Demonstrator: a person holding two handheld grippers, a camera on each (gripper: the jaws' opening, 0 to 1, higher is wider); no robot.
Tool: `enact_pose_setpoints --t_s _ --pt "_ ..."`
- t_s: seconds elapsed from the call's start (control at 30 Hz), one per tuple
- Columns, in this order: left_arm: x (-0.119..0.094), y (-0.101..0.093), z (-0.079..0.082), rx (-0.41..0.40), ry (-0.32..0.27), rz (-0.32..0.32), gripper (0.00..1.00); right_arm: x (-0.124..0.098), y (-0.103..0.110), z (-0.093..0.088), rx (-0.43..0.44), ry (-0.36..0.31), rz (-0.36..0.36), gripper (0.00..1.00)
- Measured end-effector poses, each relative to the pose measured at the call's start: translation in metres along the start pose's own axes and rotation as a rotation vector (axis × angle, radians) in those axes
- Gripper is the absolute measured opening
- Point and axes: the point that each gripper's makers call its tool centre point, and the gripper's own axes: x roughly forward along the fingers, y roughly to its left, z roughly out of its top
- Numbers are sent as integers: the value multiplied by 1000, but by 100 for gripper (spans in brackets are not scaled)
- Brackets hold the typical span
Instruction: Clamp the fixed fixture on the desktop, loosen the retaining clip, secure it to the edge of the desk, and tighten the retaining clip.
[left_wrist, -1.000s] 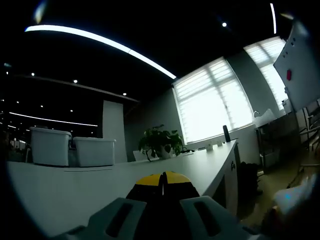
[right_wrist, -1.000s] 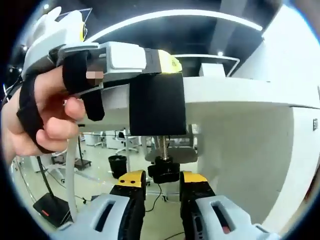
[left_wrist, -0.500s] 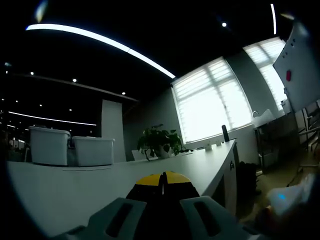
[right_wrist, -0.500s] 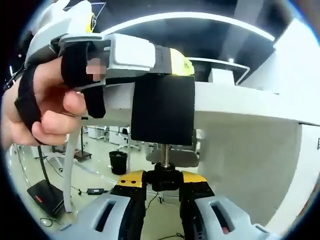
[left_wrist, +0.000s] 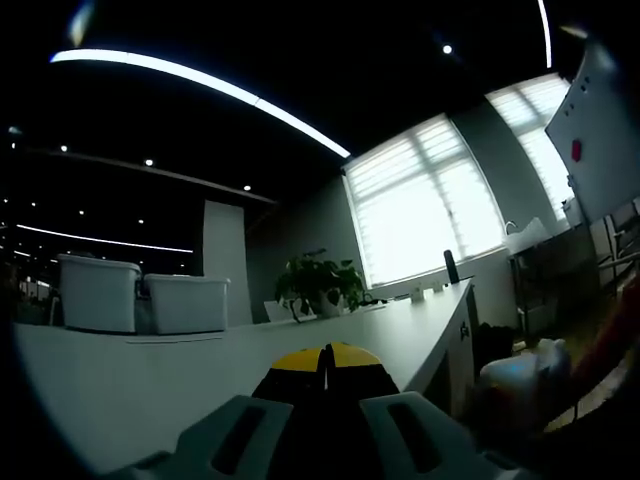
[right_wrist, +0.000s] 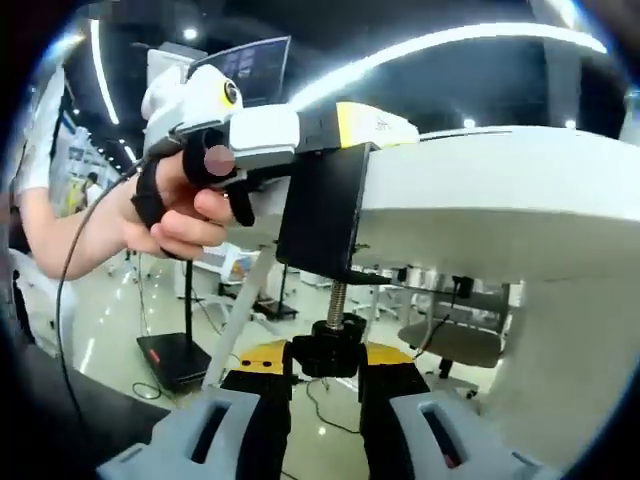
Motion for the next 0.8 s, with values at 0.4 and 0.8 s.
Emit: enact_pose_setpoints --t_s 0.4,0.8 --pt "0 -1 0 -6 2 -8 1 -19 13 -36 183 11 -356 38" --pt "1 0 0 -2 1 -5 1 -20 19 6 138 41 -804 38"
